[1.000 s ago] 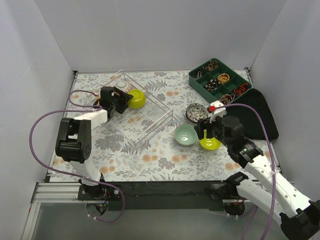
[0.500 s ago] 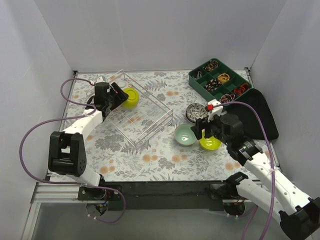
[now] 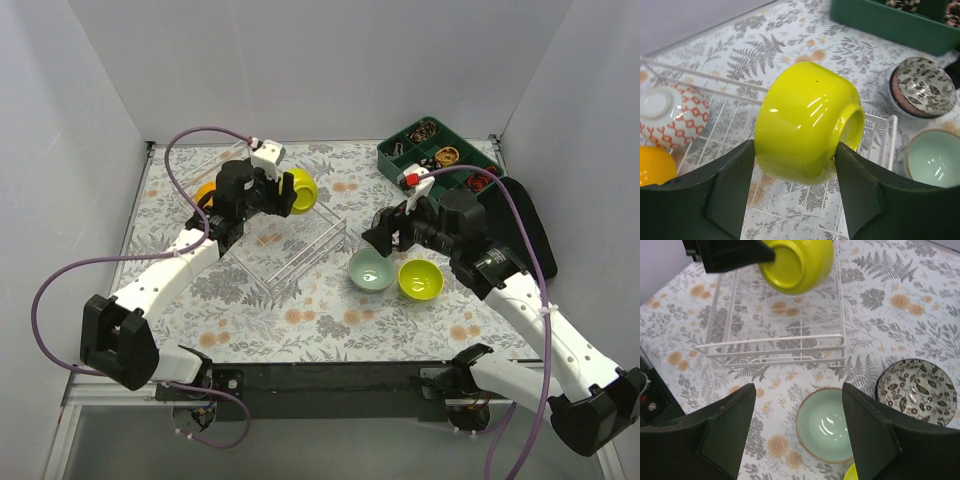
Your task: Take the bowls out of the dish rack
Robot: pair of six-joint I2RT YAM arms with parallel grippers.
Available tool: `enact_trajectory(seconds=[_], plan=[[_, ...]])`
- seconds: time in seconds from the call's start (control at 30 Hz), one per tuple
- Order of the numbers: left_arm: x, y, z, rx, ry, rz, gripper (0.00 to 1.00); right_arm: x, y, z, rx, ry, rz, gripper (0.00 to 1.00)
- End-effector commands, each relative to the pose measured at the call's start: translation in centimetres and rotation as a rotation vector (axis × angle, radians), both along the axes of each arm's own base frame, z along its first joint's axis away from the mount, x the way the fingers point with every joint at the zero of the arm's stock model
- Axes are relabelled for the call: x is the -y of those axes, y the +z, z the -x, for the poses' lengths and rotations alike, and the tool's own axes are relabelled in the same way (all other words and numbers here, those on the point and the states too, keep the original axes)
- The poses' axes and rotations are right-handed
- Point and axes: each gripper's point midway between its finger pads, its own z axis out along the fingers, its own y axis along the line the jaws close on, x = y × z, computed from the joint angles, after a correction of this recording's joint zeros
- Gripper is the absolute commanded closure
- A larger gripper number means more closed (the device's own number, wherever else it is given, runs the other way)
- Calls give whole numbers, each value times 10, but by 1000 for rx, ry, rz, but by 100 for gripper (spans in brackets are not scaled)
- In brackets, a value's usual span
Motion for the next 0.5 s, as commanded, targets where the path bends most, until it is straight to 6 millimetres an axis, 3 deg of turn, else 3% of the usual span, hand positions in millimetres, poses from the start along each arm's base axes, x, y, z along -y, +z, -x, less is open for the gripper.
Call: enact_trajectory(seconds=[0.0, 0.2, 0.23, 0.47], plan=[[20, 66, 33, 277, -223, -144, 62, -24, 46, 8, 4, 118, -100, 22], [47, 83, 72, 417, -434, -236, 61, -47, 57, 14, -119, 269, -140, 22], [49, 87, 77, 444, -457, -252, 61, -51, 68, 19, -115, 310, -160, 22], [70, 80, 111, 529, -616, -388, 63, -54, 93, 13, -103, 403, -189, 21]])
